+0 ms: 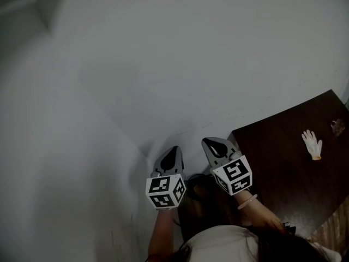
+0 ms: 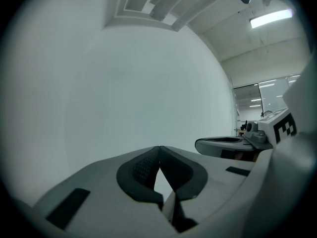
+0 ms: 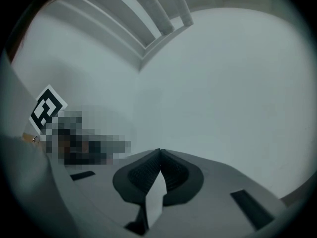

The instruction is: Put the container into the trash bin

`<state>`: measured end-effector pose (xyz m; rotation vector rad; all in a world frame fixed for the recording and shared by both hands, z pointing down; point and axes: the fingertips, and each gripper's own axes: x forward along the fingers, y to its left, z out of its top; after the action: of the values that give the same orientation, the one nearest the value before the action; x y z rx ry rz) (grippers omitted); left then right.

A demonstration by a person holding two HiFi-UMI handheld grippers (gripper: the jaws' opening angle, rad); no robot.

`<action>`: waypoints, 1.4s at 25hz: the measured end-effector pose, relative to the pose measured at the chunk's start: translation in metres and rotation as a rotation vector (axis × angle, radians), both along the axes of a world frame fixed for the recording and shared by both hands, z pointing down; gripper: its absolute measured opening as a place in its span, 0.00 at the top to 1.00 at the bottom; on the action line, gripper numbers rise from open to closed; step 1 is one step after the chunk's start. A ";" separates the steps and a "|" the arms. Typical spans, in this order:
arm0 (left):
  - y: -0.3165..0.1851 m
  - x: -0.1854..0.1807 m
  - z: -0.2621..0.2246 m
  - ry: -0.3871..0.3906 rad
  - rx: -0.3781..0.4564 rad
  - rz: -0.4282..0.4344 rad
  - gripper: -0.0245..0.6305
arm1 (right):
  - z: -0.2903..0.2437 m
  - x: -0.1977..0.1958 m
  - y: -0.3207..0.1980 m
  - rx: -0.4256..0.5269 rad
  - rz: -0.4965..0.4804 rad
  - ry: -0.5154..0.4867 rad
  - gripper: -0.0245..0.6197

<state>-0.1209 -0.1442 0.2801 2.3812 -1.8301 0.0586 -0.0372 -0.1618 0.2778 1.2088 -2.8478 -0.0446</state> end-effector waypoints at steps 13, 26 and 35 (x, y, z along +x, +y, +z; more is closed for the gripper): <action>0.000 0.007 -0.018 -0.018 0.029 0.012 0.93 | -0.020 0.015 -0.003 0.044 0.031 0.008 0.95; -0.006 0.013 -0.008 -0.010 -0.011 0.041 0.93 | -0.027 0.023 -0.005 0.046 0.056 0.027 0.95; -0.014 0.013 -0.002 -0.009 -0.033 0.059 0.93 | -0.021 0.027 -0.014 0.017 0.078 0.034 0.95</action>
<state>-0.1078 -0.1582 0.2785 2.4164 -1.7486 0.1056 -0.0098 -0.1762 0.2569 1.3077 -2.7744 -0.0853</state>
